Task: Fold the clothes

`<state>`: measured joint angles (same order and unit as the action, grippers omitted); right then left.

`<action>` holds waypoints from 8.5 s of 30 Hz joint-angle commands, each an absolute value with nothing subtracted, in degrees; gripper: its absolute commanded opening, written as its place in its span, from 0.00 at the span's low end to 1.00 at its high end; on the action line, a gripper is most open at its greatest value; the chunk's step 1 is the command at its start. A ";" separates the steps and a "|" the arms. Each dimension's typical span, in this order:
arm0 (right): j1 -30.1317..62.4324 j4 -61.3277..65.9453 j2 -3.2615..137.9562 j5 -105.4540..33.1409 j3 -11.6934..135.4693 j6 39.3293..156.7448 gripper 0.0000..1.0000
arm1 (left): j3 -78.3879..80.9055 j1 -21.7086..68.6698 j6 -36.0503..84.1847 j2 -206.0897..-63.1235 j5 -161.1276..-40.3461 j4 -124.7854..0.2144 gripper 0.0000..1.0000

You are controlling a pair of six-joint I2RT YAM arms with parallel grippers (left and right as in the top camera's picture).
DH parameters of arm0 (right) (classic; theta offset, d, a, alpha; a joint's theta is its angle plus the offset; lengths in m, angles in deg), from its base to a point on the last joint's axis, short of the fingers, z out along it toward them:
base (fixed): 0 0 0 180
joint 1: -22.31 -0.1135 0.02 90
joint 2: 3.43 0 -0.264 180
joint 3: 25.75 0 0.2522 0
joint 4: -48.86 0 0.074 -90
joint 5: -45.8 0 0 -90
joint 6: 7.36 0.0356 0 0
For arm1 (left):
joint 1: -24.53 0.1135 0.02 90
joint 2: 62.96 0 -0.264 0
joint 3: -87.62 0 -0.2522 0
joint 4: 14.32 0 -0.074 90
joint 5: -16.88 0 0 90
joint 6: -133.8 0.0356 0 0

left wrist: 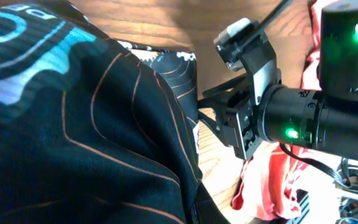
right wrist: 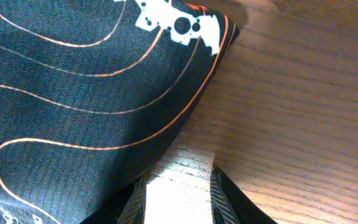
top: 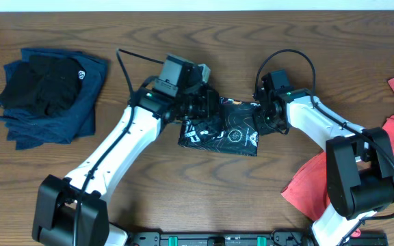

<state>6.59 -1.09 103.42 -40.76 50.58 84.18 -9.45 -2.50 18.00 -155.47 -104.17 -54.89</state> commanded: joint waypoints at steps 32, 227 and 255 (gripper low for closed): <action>7.83 -6.42 103.90 -40.56 50.23 91.00 0.35 | -7.88 -6.93 16.34 -161.00 -100.71 -50.43 0.29; 5.65 -17.26 95.60 -27.91 54.64 89.43 0.38 | 1.22 53.61 38.61 -161.44 -68.15 -34.95 0.95; 12.21 14.78 95.53 -36.28 54.77 91.50 0.99 | 1.15 20.82 37.32 -161.44 -84.06 -74.06 0.98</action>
